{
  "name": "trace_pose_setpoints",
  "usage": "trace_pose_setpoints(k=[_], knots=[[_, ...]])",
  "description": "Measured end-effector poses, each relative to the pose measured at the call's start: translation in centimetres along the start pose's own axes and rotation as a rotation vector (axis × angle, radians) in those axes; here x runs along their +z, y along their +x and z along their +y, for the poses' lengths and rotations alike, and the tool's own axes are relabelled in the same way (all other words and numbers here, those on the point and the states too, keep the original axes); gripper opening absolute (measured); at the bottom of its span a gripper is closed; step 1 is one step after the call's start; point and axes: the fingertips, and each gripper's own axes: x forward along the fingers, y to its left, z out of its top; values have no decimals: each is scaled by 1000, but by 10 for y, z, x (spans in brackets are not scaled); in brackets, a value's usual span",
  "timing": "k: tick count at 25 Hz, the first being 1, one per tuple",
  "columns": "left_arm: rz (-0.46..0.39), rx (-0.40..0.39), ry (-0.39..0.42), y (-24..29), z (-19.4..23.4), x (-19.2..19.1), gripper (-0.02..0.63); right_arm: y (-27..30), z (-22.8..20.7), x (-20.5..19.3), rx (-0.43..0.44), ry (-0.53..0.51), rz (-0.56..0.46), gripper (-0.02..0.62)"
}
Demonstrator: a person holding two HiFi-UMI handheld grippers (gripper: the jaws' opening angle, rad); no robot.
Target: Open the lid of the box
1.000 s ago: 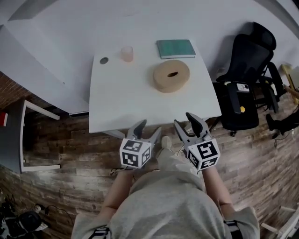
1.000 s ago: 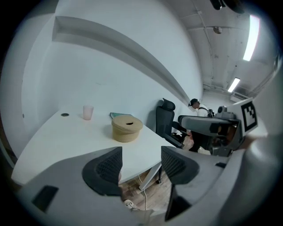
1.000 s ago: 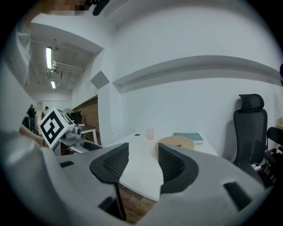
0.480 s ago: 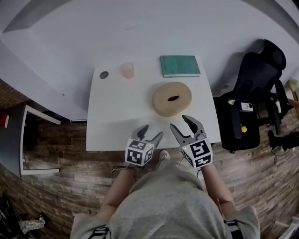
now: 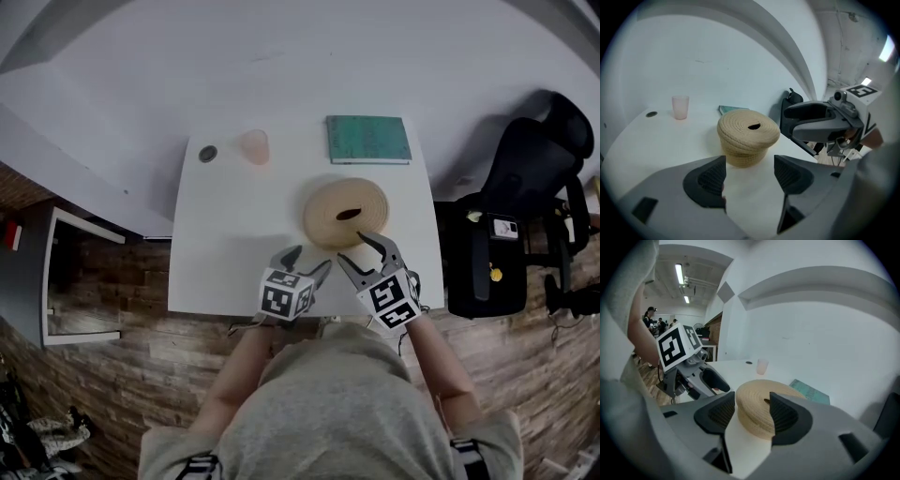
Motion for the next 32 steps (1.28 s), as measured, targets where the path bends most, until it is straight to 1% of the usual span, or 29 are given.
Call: trace_pose_setpoints(k=[5, 9, 16, 20, 26, 32], knots=[[51, 22, 19, 26, 10, -7, 296, 19, -2, -16, 81, -94, 56, 225], [70, 43, 25, 39, 16, -10, 298, 29, 1, -27, 143, -175, 97, 225], [77, 77, 42, 56, 25, -6, 298, 46, 8, -42, 225, -393, 151, 225], [80, 78, 40, 60, 27, -5, 298, 57, 14, -45, 251, -486, 158, 224], [71, 55, 23, 63, 27, -6, 297, 66, 14, -47, 259, -566, 155, 202], [72, 54, 19, 63, 26, -6, 296, 66, 15, -48, 256, -573, 142, 193]])
